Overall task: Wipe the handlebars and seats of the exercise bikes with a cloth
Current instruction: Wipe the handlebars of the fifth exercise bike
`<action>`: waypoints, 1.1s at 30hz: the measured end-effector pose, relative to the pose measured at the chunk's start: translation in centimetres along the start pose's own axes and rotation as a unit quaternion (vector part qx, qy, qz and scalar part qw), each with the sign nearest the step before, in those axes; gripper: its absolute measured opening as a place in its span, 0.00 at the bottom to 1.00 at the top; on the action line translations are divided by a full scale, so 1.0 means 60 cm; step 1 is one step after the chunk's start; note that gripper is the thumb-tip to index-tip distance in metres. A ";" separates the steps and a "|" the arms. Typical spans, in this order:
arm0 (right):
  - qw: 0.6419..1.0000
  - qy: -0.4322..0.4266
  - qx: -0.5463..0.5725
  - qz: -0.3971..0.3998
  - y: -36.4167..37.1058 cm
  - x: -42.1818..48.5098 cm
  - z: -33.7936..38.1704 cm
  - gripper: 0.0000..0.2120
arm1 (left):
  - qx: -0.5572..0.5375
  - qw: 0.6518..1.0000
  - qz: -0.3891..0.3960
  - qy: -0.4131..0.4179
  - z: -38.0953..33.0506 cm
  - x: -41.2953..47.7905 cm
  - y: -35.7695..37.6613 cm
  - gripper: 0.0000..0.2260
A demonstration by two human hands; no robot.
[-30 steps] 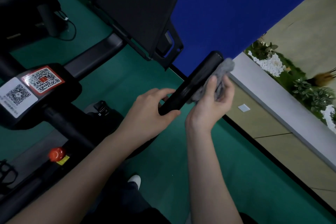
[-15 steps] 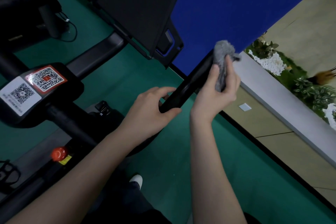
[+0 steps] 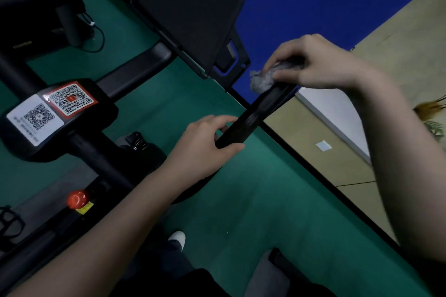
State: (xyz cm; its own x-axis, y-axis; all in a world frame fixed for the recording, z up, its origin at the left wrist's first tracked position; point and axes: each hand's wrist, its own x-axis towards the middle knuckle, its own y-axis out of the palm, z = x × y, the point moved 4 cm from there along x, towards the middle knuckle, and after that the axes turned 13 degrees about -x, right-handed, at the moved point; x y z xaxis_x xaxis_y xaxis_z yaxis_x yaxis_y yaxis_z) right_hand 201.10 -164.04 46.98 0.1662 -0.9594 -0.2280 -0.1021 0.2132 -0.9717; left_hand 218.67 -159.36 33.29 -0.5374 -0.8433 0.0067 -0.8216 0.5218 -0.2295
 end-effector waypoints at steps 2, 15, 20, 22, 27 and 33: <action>0.996 -0.049 -0.044 0.061 0.000 0.010 0.027 0.10 | 0.000 1.000 0.002 0.000 0.001 0.000 0.000 0.22; 0.997 -0.004 -0.047 -0.052 0.006 -0.005 0.007 0.10 | -0.015 1.000 0.003 -0.001 0.003 0.001 0.002 0.22; 0.926 0.149 0.306 -0.166 0.057 -0.036 -0.033 0.08 | -0.013 1.000 0.004 0.006 0.002 0.001 0.003 0.21; 0.817 0.209 0.489 -0.223 0.089 -0.045 -0.046 0.07 | -0.006 1.000 0.006 0.007 -0.001 0.000 0.004 0.20; 0.568 0.263 0.715 -0.311 0.178 -0.063 -0.012 0.13 | 0.004 1.000 0.008 0.010 -0.006 -0.001 0.006 0.19; 0.522 0.329 0.713 -0.334 0.240 -0.094 0.070 0.14 | 0.038 0.999 0.031 0.023 -0.012 -0.003 0.006 0.20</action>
State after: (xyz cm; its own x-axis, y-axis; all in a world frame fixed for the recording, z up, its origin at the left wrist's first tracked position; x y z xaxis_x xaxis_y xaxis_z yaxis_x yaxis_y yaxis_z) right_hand 202.80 -154.77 34.00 -0.7222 -0.6640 -0.1938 0.6749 -0.7378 0.0126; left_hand 218.34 -158.93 33.91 -0.5962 -0.8021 0.0351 -0.7707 0.5595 -0.3049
